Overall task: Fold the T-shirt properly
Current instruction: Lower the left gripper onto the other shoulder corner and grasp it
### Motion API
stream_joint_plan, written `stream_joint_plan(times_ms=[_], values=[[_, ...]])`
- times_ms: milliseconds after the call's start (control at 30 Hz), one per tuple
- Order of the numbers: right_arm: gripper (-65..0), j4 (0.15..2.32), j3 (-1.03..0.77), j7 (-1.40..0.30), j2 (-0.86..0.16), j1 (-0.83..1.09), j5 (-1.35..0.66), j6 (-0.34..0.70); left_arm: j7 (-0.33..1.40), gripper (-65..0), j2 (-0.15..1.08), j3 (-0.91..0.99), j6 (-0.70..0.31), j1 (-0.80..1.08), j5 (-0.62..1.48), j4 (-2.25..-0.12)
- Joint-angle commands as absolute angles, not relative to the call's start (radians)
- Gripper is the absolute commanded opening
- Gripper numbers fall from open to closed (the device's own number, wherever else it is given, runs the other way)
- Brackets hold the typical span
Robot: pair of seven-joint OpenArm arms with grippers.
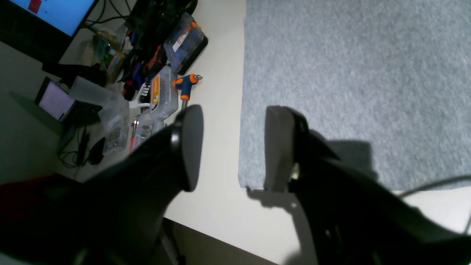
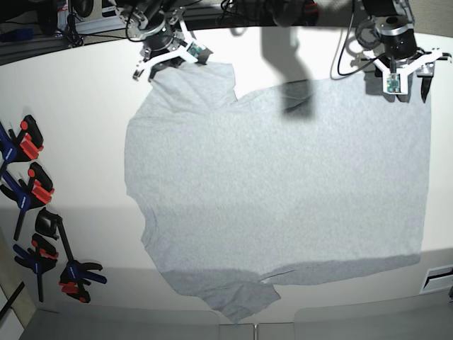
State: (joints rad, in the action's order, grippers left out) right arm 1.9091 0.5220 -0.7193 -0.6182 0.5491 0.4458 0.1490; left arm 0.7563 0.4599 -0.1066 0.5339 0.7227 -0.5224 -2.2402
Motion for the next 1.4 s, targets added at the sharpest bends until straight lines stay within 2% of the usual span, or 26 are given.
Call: stream_joint_plan(times_ms=[0, 67, 167, 300, 633, 700, 800, 900, 1200, 1367], values=[[-65.0, 1.891, 0.523, -0.785, -0.632, 0.565, 0.420, 0.175, 0.732, -39.4, 0.466, -0.105, 0.543, 0.726, -0.544, -2.254], [-65.0, 1.891, 0.523, -0.785, -0.631, 0.565, 0.420, 0.175, 0.719, -39.4, 0.466, -0.105, 0.480, 0.726, -0.545, -2.235], [-65.0, 1.891, 0.523, -0.785, -0.631, 0.565, 0.420, 0.175, 0.654, -39.4, 0.470, -0.105, 0.326, 0.725, -0.544, -2.159], [-65.0, 1.891, 0.523, -0.786, -0.632, 0.565, 0.420, 0.175, 0.597, -39.4, 0.541, -0.105, 0.179, 0.725, -0.504, -2.004], [-65.0, 1.891, 0.524, -0.786, -0.631, 0.565, 0.420, 0.175, 0.596, -39.4, 0.709, -0.105, 0.145, 0.696, -0.489, -1.651], [-65.0, 1.891, 0.524, -0.785, -0.631, 0.565, 0.420, 0.175, 0.597, -39.4, 0.738, -0.105, 0.082, 0.680, -0.488, -1.619], [-65.0, 1.891, 0.524, -0.786, -0.631, 0.565, 0.420, 0.175, 0.572, -39.4, 0.788, -0.105, -0.023, 0.681, -0.487, -1.611], [-65.0, 1.891, 0.524, -0.786, -0.631, 0.565, 0.420, 0.175, 0.523, -39.4, 0.844, -0.105, -0.068, 0.681, -0.427, -1.612], [-65.0, 1.891, 0.524, -0.786, -0.631, 0.565, 0.420, 0.175, 0.476, -39.4, 0.987, -0.105, -0.083, 0.681, -0.242, -1.710], [-65.0, 1.891, 0.524, -0.786, -0.631, 0.565, 0.420, 0.175, 0.453, -39.4, 1.011, -0.105, -0.084, 0.681, -0.207, -1.750]])
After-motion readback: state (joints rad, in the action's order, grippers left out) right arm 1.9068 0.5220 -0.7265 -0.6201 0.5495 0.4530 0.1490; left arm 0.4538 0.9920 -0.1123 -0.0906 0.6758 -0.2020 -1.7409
